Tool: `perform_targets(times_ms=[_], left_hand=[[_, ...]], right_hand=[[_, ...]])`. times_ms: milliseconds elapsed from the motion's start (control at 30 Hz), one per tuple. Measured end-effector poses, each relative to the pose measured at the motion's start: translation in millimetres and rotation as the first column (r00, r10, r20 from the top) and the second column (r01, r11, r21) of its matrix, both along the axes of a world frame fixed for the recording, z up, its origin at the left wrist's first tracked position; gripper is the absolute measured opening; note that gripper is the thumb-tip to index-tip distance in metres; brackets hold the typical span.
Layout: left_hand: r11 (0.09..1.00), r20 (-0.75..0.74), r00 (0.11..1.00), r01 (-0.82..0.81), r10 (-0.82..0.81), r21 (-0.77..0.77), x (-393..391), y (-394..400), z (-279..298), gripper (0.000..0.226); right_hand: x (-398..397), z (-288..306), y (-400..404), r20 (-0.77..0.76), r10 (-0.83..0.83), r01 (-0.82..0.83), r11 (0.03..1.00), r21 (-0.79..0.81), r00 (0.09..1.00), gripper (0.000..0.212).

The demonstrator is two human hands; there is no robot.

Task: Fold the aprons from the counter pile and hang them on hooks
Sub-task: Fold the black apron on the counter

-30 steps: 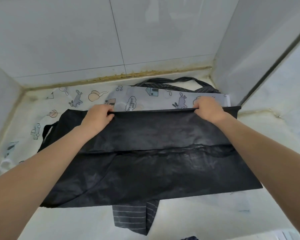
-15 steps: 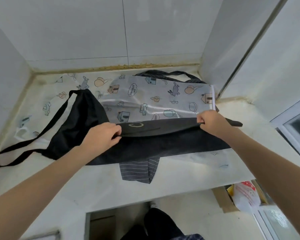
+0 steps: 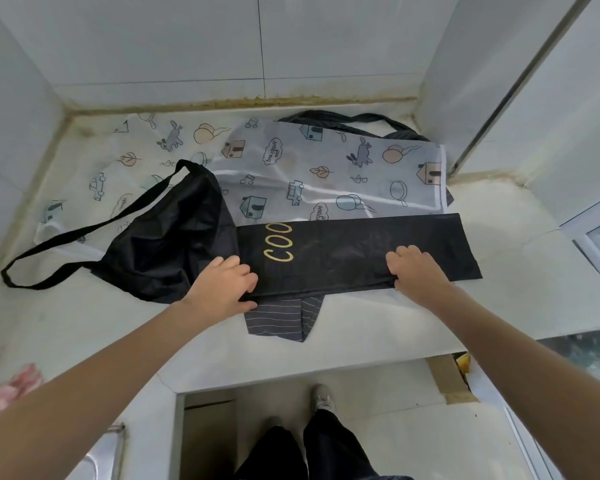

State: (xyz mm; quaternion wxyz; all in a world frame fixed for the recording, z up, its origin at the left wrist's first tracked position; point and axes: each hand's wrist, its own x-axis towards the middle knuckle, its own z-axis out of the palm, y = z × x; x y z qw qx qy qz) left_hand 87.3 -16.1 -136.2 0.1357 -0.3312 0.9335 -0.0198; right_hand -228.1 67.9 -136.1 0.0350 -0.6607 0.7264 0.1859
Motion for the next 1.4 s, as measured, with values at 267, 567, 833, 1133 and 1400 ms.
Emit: perform_targets(times_ms=[267, 567, 833, 1133, 1400], left_hand=[[1.000, 0.034, 0.999, 0.025, -0.025, 0.010, -10.4, -1.1, -0.5, 0.028], [0.990, 0.069, 0.989, 0.131, -0.128, -0.049, -15.4, 2.8, 3.3, 0.027], [0.953, 0.115, 0.962, 0.263, -0.247, -0.151, -29.7, 9.3, -1.1, 0.020], [0.964, 0.246, 0.944, 0.247, -0.218, -0.096, -50.6, 6.3, -6.9, 0.040], [0.993, 0.357, 0.928, 0.117, -0.105, -0.013, -67.3, -2.9, 7.0, 0.039]], right_hand=[[25.4, -0.1, -9.6, 0.077, 0.336, -0.333, 0.942, -0.045, 0.939, 0.036], [41.9, -1.5, -30.8, 0.091, 0.276, -0.290, 0.933, 0.214, 0.957, 0.026], [42.3, -1.7, -32.2, 0.010, 0.201, -0.193, 0.926, 0.324, 0.980, 0.030], [57.5, 24.1, -38.2, 0.409, 0.167, -0.279, 0.932, 0.231, 0.897, 0.037], [83.4, 4.1, -48.2, 0.340, 0.169, -0.288, 0.895, 0.340, 0.925, 0.019]])
